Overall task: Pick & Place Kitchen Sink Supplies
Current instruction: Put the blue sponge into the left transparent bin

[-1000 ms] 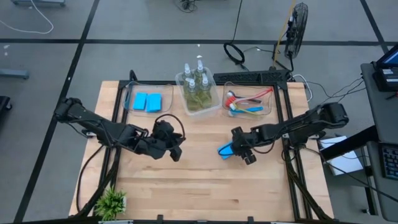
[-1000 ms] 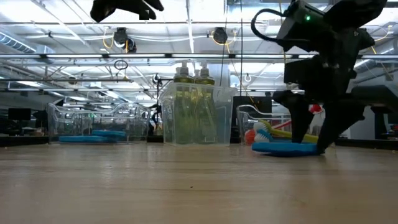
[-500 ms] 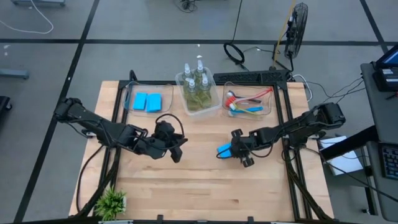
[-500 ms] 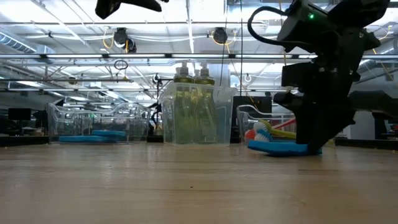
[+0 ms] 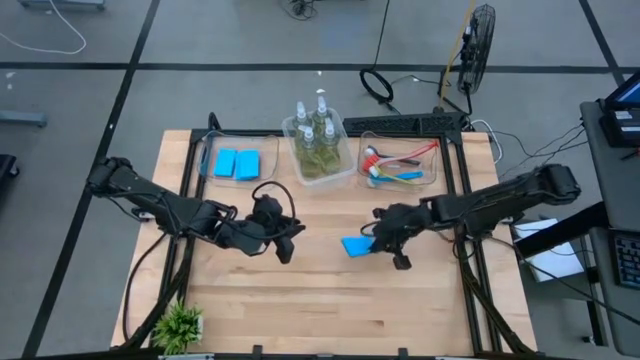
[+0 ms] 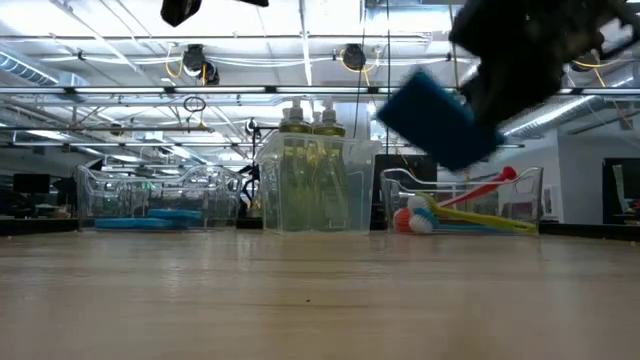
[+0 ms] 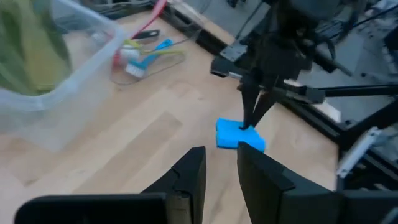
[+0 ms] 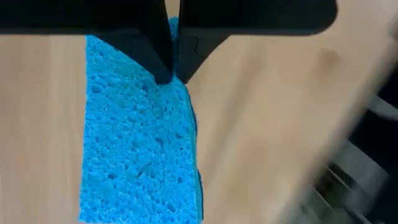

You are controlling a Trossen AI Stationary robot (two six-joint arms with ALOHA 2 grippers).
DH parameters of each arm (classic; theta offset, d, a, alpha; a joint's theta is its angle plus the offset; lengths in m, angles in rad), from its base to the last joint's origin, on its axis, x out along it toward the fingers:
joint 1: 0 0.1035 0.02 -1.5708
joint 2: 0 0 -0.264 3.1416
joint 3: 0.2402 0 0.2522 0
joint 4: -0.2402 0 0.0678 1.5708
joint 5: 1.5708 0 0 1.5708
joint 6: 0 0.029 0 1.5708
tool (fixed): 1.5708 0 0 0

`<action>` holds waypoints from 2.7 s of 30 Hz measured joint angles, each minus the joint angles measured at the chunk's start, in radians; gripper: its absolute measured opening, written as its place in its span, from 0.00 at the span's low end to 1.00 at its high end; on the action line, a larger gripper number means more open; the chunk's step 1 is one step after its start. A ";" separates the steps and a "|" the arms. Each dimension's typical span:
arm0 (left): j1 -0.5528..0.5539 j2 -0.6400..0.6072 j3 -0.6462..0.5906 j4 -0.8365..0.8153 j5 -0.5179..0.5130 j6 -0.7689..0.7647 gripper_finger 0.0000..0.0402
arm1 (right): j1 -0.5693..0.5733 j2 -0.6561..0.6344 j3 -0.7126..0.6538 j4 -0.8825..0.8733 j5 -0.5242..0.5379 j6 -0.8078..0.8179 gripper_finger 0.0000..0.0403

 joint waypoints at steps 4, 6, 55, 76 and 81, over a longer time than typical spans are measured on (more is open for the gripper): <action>0.000 0.000 0.000 0.078 0.028 0.049 0.23 | -0.020 -0.063 0.001 0.134 -0.112 0.095 0.00; 0.000 0.003 0.000 0.122 0.037 0.075 0.23 | -0.025 -0.085 0.001 0.197 -0.107 0.136 0.00; 0.221 0.297 0.010 0.906 0.020 0.312 0.77 | 0.052 -0.110 0.003 0.518 0.991 -0.388 0.00; 0.261 0.388 0.014 1.046 -0.015 0.272 0.74 | 0.048 -0.111 0.003 0.495 0.985 -0.380 0.00; 0.277 0.400 0.014 1.072 -0.025 0.282 0.72 | 0.049 -0.110 0.003 0.495 0.981 -0.351 0.00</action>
